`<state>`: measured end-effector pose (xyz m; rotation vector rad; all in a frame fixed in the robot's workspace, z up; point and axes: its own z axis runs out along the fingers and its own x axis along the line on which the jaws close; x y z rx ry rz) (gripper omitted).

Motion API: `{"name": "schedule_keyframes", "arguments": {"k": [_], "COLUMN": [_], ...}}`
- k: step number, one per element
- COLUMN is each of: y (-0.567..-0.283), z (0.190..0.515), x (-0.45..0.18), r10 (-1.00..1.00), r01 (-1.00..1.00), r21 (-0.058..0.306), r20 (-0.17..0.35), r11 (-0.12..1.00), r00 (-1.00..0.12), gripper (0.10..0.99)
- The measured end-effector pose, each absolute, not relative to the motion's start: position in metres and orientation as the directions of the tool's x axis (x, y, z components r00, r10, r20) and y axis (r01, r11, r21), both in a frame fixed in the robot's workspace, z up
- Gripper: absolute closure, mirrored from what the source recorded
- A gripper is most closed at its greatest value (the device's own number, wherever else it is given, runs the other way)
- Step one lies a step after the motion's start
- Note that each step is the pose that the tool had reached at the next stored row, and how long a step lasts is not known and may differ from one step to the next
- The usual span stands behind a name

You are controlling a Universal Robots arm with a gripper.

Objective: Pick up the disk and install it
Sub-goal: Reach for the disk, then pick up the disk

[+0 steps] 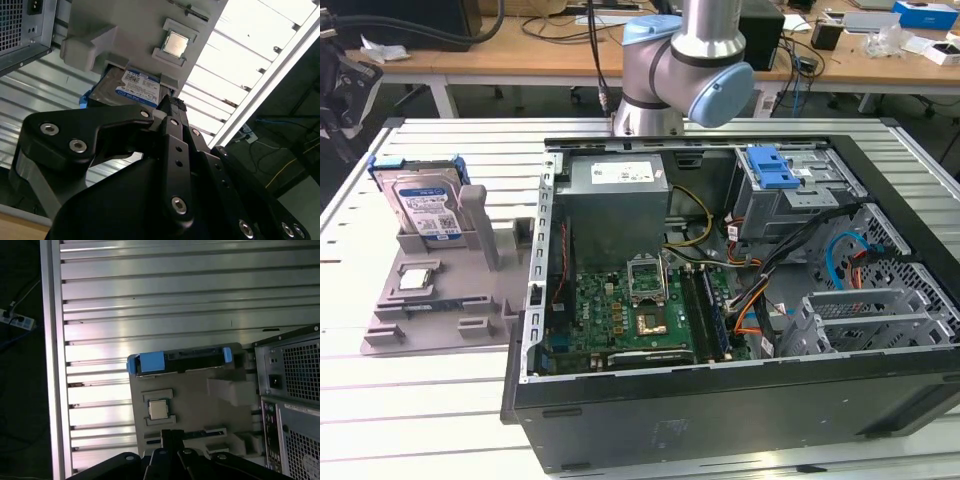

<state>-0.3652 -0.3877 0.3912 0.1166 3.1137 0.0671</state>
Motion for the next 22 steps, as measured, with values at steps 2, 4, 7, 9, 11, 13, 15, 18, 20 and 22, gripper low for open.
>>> {"name": "schedule_keyframes", "arguments": {"k": [2, 4, 7, 9, 11, 13, 15, 18, 20, 22], "y": [-0.380, -0.377, -0.371, -0.371, -0.371, -0.371, -0.371, -0.371, -0.371, -0.371], "z": [0.390, 0.390, 0.389, 0.389, 0.389, 0.389, 0.389, 0.389, 0.389, 0.389], "x": [-0.369, -0.372, -0.378, -0.378, -0.378, -0.379, -0.379, -0.379, -0.379, -0.379], "r10": [0.075, 0.075, 0.075, 0.075, 0.075, 0.075, 0.075, 0.075, 0.075, 0.075], "r01": [0.074, 0.074, 0.074, 0.074, 0.074, 0.074, 0.074, 0.074, 0.074, 0.074], "r21": [0.043, 0.042, 0.040, 0.040, 0.040, 0.040, 0.040, 0.040, 0.040, 0.040], "r20": [-0.024, -0.024, -0.024, -0.024, -0.024, -0.024, -0.024, -0.024, -0.024, -0.024], "r11": [0.996, 0.996, 0.996, 0.996, 0.996, 0.996, 0.996, 0.996, 0.996, 0.996], "r00": [-0.997, -0.997, -0.997, -0.997, -0.997, -0.997, -0.997, -0.997, -0.997, -0.997], "gripper": [0.980, 0.980, 0.980, 0.980, 0.980, 0.980, 0.980, 0.980, 0.980, 0.980]}}
